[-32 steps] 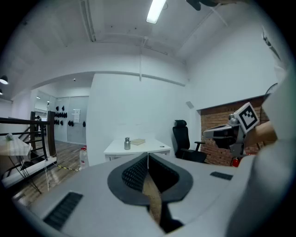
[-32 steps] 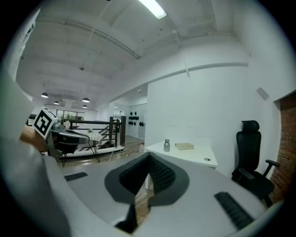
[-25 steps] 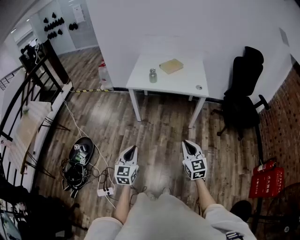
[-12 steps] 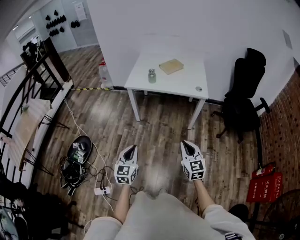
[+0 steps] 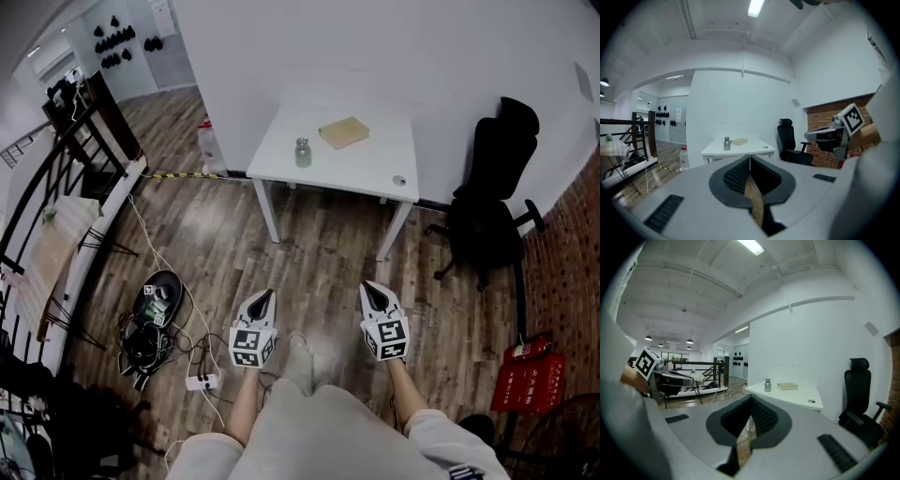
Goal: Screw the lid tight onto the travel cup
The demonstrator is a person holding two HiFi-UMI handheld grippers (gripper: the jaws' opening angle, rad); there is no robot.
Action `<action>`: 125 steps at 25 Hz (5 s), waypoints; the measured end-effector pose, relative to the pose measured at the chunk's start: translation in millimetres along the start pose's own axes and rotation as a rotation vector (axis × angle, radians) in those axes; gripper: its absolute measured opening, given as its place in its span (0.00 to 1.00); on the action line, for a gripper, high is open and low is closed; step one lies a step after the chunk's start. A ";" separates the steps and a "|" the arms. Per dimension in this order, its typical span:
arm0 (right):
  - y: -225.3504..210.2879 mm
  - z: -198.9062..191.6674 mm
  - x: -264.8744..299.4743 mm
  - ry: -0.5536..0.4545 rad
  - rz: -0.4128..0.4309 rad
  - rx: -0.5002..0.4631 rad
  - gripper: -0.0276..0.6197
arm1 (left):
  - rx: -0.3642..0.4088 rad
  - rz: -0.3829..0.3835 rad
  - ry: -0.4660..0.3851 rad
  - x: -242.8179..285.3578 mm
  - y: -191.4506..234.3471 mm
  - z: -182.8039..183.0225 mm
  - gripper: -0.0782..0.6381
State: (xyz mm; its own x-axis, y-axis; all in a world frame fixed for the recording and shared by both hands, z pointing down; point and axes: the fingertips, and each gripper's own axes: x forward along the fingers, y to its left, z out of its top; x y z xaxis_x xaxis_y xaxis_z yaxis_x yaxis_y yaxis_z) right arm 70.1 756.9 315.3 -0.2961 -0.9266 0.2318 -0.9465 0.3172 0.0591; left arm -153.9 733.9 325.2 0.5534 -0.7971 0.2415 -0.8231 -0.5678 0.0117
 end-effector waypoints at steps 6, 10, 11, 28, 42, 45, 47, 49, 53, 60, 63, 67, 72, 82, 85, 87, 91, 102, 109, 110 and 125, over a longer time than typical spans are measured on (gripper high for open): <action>-23.6 0.6 38.1 0.005 0.005 -0.007 0.04 | -0.005 -0.001 0.003 45.6 14.4 2.0 0.12; -36.3 3.9 70.7 0.010 0.011 -0.011 0.04 | -0.013 -0.007 0.006 78.5 29.8 2.7 0.12; -39.8 5.3 80.9 0.012 0.013 -0.012 0.04 | -0.014 -0.010 0.008 88.1 34.7 3.6 0.12; -95.1 51.6 296.9 0.055 -0.004 -0.011 0.04 | -0.037 -0.072 0.042 268.4 167.9 38.9 0.12; -128.2 72.9 410.5 0.080 -0.049 -0.021 0.04 | -0.045 -0.151 0.040 380.9 236.9 62.2 0.12; -132.1 69.4 421.2 0.089 -0.052 -0.016 0.04 | -0.045 -0.161 0.043 392.9 240.2 62.6 0.12; -132.6 68.1 426.2 0.092 -0.053 -0.014 0.04 | -0.043 -0.166 0.047 398.2 242.5 61.5 0.12; -133.5 66.8 430.3 0.097 -0.052 -0.013 0.04 | -0.045 -0.168 0.055 403.0 244.8 59.7 0.12; -144.9 63.7 442.3 0.102 -0.051 -0.006 0.04 | -0.047 -0.173 0.057 421.8 246.8 60.5 0.12; -171.1 57.0 474.3 0.122 -0.045 0.012 0.04 | -0.057 -0.183 0.081 467.6 251.8 59.0 0.12; -189.9 53.0 493.4 0.136 -0.028 0.019 0.04 | -0.064 -0.185 0.096 496.6 250.6 60.0 0.12; -209.0 48.5 525.9 0.146 0.009 0.025 0.04 | -0.070 -0.180 0.114 535.2 255.7 57.7 0.12; -229.7 41.3 564.8 0.167 0.069 0.031 0.04 | -0.079 -0.151 0.146 575.2 263.5 50.8 0.12; -253.9 17.4 624.9 0.189 0.205 0.037 0.04 | -0.072 -0.105 0.205 622.8 273.2 23.4 0.13; -254.1 9.4 635.8 0.203 0.233 0.044 0.04 | -0.066 -0.096 0.219 630.0 275.3 16.5 0.13; -253.3 3.9 640.8 0.211 0.249 0.046 0.04 | -0.070 -0.087 0.218 633.8 276.2 13.4 0.13; -248.1 -1.0 647.8 0.219 0.270 0.050 0.04 | -0.061 -0.085 0.212 637.2 279.2 8.7 0.13; -240.7 -12.6 670.3 0.235 0.251 0.066 0.04 | -0.043 -0.164 0.211 649.4 289.8 -5.8 0.13; -233.2 -26.2 682.6 0.260 0.244 0.068 0.04 | -0.033 -0.261 0.216 653.6 290.7 -19.1 0.36; -232.6 -29.0 683.0 0.265 0.245 0.069 0.04 | -0.031 -0.277 0.214 654.5 288.6 -21.8 0.43; -233.8 -45.1 682.4 0.293 0.258 0.065 0.04 | 0.004 -0.322 0.193 682.9 278.1 -28.0 0.59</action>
State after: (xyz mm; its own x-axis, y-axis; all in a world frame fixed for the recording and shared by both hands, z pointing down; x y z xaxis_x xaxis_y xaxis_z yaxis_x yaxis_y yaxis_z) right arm 95.0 59.5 503.4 -0.4850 -0.7186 0.4984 -0.8548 0.5098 -0.0968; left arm -8.4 37.4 520.5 0.7490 -0.5246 0.4046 -0.6103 -0.7840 0.1132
